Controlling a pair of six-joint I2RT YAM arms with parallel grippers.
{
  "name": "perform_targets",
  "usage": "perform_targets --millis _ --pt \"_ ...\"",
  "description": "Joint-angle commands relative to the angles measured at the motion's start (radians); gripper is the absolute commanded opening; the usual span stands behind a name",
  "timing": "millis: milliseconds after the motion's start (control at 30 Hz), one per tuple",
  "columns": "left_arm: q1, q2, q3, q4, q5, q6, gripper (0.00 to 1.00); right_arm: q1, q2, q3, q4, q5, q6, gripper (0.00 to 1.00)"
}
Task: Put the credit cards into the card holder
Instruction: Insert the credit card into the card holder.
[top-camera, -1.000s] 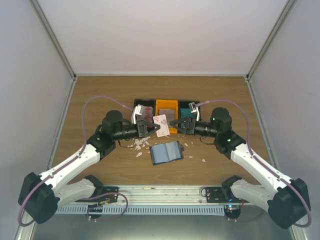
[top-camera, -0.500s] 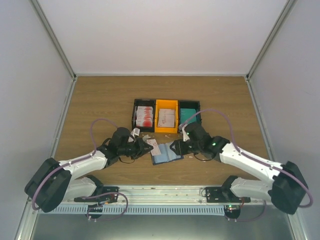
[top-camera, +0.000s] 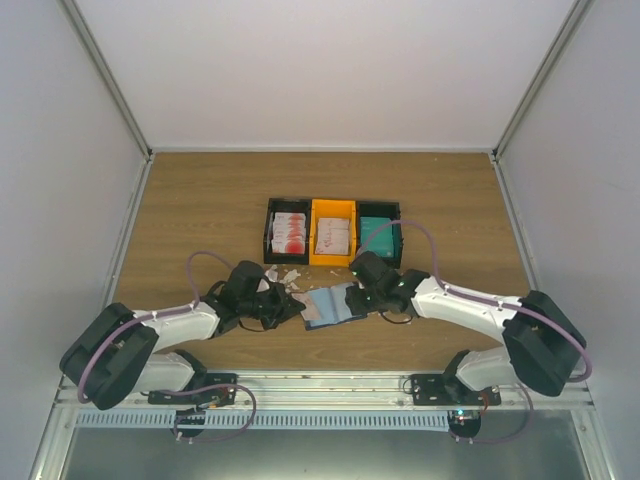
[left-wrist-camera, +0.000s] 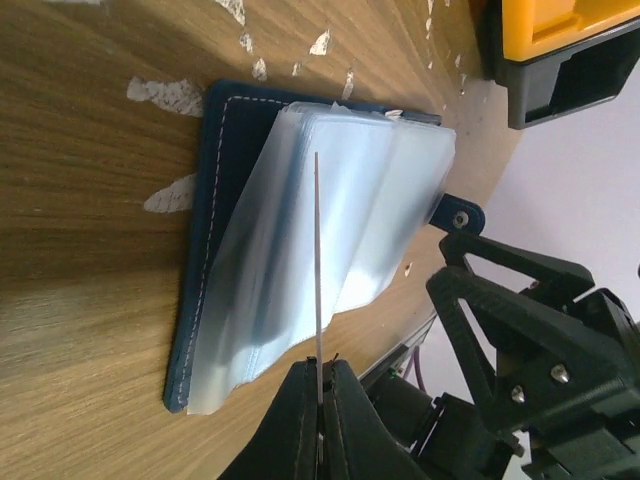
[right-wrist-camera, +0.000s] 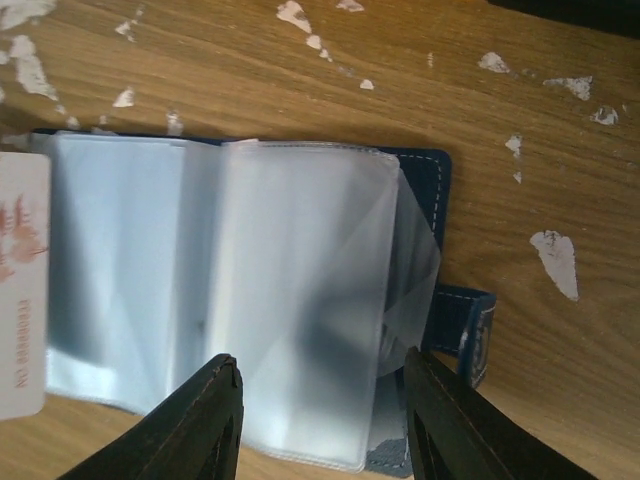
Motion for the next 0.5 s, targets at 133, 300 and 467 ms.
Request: perform_targets --millis 133,300,467 --pt "-0.027 -0.007 -0.046 0.22 0.005 0.033 0.0 0.013 0.064 0.01 0.019 0.083 -0.011 0.43" --pt "-0.065 0.0 -0.02 0.236 -0.044 0.18 0.0 0.015 0.064 -0.017 0.011 0.105 0.003 0.36" --pt "-0.086 0.06 -0.003 0.305 -0.042 0.242 0.0 0.015 0.07 -0.039 0.009 0.11 0.017 0.3"
